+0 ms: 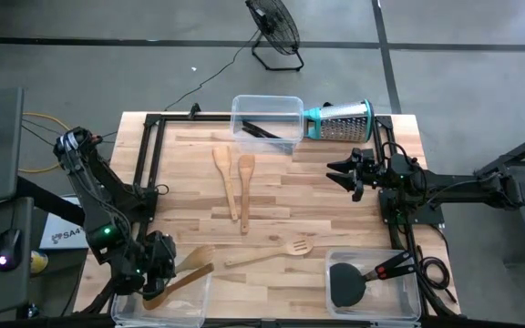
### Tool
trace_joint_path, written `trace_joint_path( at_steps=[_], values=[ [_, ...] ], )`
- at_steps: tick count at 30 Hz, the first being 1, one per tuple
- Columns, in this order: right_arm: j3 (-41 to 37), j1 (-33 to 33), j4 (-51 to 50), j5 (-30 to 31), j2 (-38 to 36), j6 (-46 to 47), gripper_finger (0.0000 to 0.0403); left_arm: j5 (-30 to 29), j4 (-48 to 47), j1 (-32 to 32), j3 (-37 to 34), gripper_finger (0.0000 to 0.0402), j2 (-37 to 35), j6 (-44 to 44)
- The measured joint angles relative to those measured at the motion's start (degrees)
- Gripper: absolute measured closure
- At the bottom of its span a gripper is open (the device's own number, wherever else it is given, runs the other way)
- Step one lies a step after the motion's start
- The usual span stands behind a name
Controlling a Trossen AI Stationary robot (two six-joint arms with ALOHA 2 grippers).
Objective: Pick & Place Kitchen Items
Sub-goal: Put the brown serving spoon into the bottom left transparent bin, then put the brown spatula into the bottom right transparent bin
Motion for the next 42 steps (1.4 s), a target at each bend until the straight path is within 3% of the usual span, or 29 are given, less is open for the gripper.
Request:
trace_joint_path(
  at_steps=[8,17,33,42],
  values=[
    [0.0,0.02,-0.03,-0.01,0.0,0.0,0.0215,1.05,0.55,0.04,0.0,0.0332,4.13,0.42],
    [0.0,0.0,-0.05,-0.01,0.0,0.0,0.0215,2.62,0.73,0.11,-0.02,0.0276,5.38,-2.4],
    [0.0,0.01,-0.13,-0.01,-0.02,0.0,0.0215,4.37,4.76,0.11,-0.04,0.0269,4.97,-3.3],
    [0.0,0.02,-0.16,-0.01,-0.02,0.0,0.0215,1.28,6.49,0.15,-0.04,0.0269,0.5,-19.39]
  ],
)
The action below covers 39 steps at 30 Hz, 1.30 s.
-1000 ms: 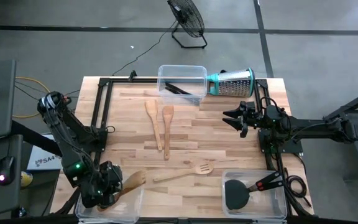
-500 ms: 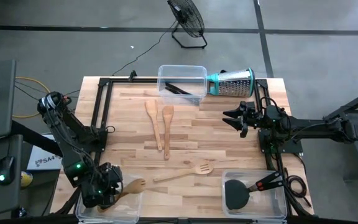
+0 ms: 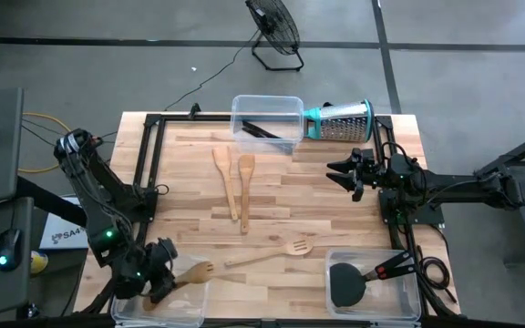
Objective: Pick & Place Kitchen Items
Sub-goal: Put the brown spatula into the bottom right transparent bin
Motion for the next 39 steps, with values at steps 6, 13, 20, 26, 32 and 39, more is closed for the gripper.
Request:
trace_joint_path(
  at_steps=[6,13,20,26,32,39],
  values=[
    [0.0,0.0,0.0,0.0,-0.01,0.0,0.0215,-9.67,0.83,0.32,0.0,0.0268,-3.48,-5.81],
    [0.0,0.01,0.0,0.0,0.01,0.0,0.0215,-9.04,1.82,7.85,0.0,0.0268,-5.91,-0.16],
    [0.0,0.01,0.0,0.0,0.02,0.01,0.0215,-1.78,8.03,19.23,0.0,0.0268,-5.9,13.39],
    [0.0,0.01,0.0,0.0,0.02,0.0,0.0215,2.51,10.9,28.45,0.0,0.0268,-5.9,21.16],
    [0.0,0.0,0.0,0.0,0.0,0.0,0.0215,7.84,11.32,35.51,0.0,0.0268,-5.9,25.47],
    [0.0,0.01,0.0,0.0,0.0,0.0,0.0215,9.79,12.26,41.47,0.0,0.0268,-5.89,28.17]
  ],
)
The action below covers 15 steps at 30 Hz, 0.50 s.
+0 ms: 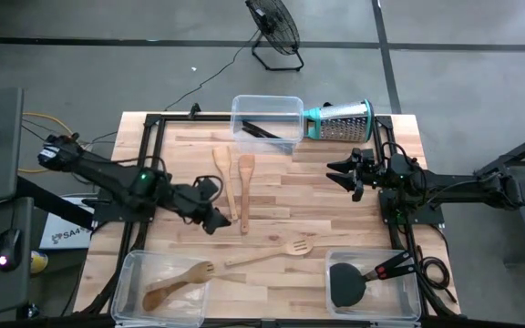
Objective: Pick & Place Kitchen Items
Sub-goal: Put the brown spatula into the bottom right transparent bin
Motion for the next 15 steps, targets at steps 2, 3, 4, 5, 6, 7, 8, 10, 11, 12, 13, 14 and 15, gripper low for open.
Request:
trace_joint_path(
  at_steps=[2,3,4,5,6,7,8,10,11,12,13,14,15],
  values=[
    [0.0,0.0,0.0,0.0,0.02,0.0,0.0215,0.03,1.47,1.53,0.0,0.0268,0.03,0.84],
    [0.0,0.0,0.0,0.0,0.01,0.01,0.0215,0.03,2.33,2.37,0.0,0.0268,0.03,1.1],
    [0.0,-0.01,0.0,0.0,0.0,0.01,0.0215,-0.01,3.12,3.29,0.0,0.0268,0.03,1.45],
    [0.0,0.0,0.0,0.0,0.02,0.0,0.0215,-0.01,3.8,4.19,0.0,0.0268,0.03,1.9],
    [0.0,0.0,0.0,0.0,0.02,0.0,0.0215,-0.05,4.77,5.0,0.0,0.0268,0.27,2.26],
    [0.0,-0.01,0.0,0.0,0.02,0.01,0.0215,-0.06,5.85,5.8,0.04,0.0268,0.54,2.5],
    [0.0,-0.01,0.0,0.0,0.01,0.0,0.0215,-0.06,6.5,6.57,0.04,0.0268,0.66,3.04],
    [0.0,-0.01,0.0,0.0,0.02,0.0,0.0215,-0.09,7.58,7.96,0.04,0.0268,0.66,4.31],
    [0.0,0.0,0.0,0.0,0.02,0.0,0.0215,-0.1,8.87,8.58,0.04,0.0268,0.8,5.08],
    [0.0,-0.01,0.0,0.0,0.01,0.01,0.0215,-0.18,9.89,9.15,0.07,0.0268,1.13,5.87],
    [0.0,0.0,0.0,0.0,0.01,0.01,0.0215,-0.72,10.61,9.68,0.06,0.0268,1.33,6.95],
    [0.0,-0.01,0.0,0.0,0.01,0.01,0.0215,-1.58,11.2,9.99,0.02,0.0268,1.45,8.44],
    [0.0,-0.01,0.0,0.0,0.01,0.0,0.0215,-2.78,12.04,10.02,-0.02,0.0268,1.45,9.77]
  ],
)
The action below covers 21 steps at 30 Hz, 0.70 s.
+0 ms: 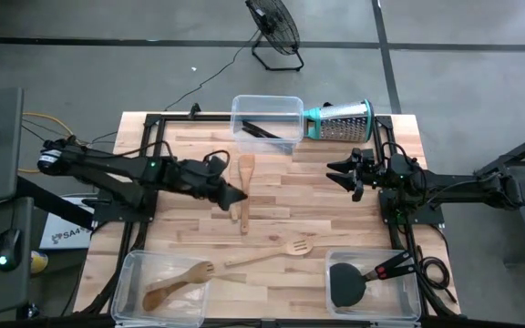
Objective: Pick & Place Kitchen Items
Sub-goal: Put the brown spatula into the bottom right transparent bin
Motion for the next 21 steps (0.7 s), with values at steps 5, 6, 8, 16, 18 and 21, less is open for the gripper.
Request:
trace_joint_path(
  at_steps=[5,6,8,16,18,21],
  values=[
    [0.0,0.0,0.0,0.0,-0.01,0.0,0.0215,-6.84,1.29,0.94,0.07,0.0268,0.52,1.03],
    [0.0,0.01,0.0,0.0,-0.01,0.0,0.0215,-7.2,0.88,1.36,0.02,0.0268,0.58,0.57],
    [0.0,0.0,0.0,0.0,0.0,0.01,0.0215,-7.41,1.04,2.81,0.11,0.0267,1.42,-1.6],
    [0.0,-0.01,-0.04,0.05,-0.02,0.0,0.0215,-1.13,-1.36,11.18,0.01,0.0228,5.63,-4.73],
    [0.0,0.0,-0.09,0.07,0.01,0.0,0.0215,0.66,-1.88,13.41,0.15,0.0212,6.81,-4.46],
    [0.0,0.01,-0.38,0.06,-0.03,0.0,0.0215,3.35,-3.34,16.99,0.13,0.019,8.37,-3.53]
  ],
)
